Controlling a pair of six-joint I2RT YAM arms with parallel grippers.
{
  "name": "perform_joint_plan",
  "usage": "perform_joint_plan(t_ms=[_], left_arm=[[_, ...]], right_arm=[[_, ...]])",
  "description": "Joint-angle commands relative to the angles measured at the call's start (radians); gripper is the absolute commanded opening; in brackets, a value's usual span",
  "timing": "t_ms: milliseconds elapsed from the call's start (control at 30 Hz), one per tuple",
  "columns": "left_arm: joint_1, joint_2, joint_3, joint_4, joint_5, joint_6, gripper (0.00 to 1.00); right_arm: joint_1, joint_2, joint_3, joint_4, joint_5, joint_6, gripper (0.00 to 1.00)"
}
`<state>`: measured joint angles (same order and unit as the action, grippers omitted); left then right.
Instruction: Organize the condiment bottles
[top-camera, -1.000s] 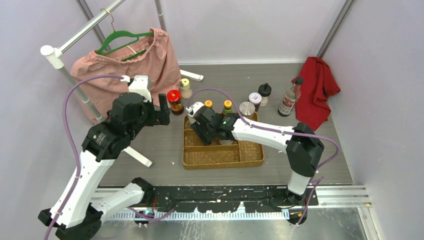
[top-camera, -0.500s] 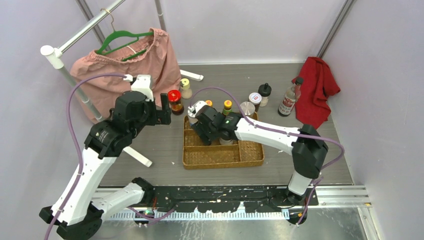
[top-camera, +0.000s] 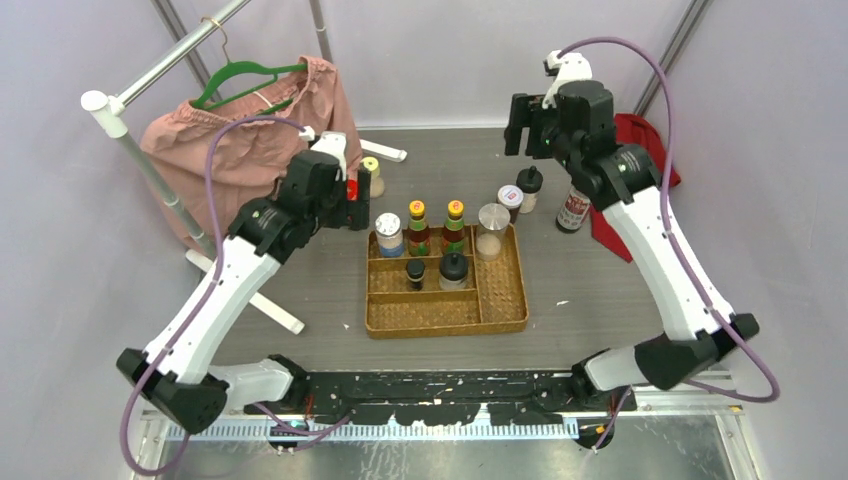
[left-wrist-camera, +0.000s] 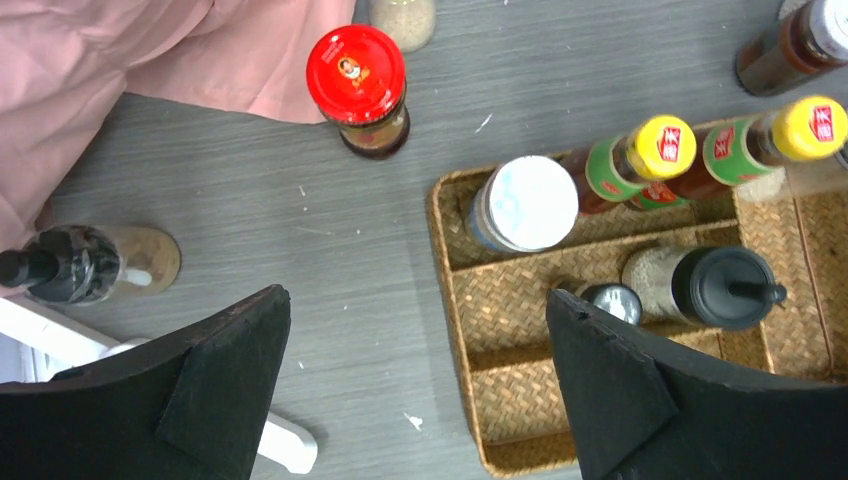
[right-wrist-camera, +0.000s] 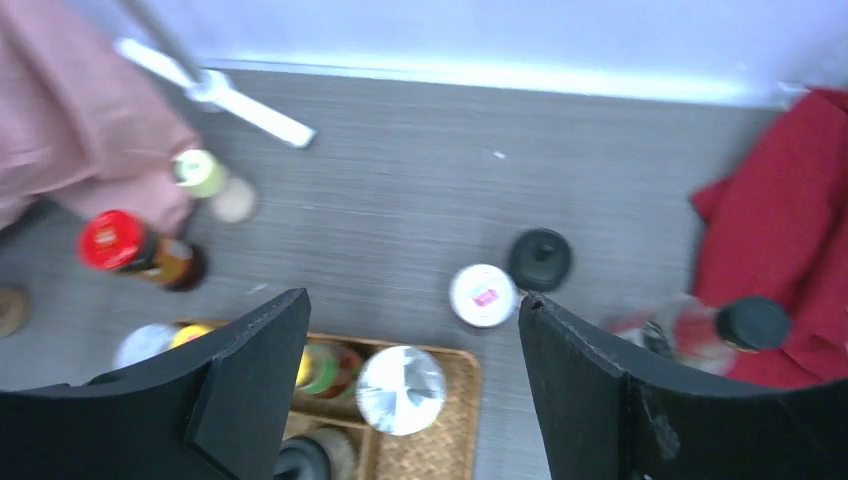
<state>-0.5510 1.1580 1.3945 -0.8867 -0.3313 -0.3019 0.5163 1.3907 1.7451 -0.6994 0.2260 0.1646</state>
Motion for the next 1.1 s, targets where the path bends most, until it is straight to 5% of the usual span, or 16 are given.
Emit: perform_joint_plan(t_ms=[0,467,833,1067], left_arm=[[0.042,0.087,0.075,0.088,0.066,0.023,1.0],[0.114,0.14,0.089,0.073,0.112,0.072,1.0],[0.145,0.139,0.057,0.077,0.138,0.076,1.0],[0.146,0.14,0.039,0.093,0.146,0.072,1.0]], right_arm=[[-0.118,0.138,0.004,-0.1,-0.108,0.0,0.82],[-0.235,0.446,0.05,-0.022,-0.165,-0.003,0.91],[-0.26,0.51,0.035,-0.03,-0.241,0.02,0.91],[-0.257,0.435,-0.145,0.027,-0.264,0.053,0.91]])
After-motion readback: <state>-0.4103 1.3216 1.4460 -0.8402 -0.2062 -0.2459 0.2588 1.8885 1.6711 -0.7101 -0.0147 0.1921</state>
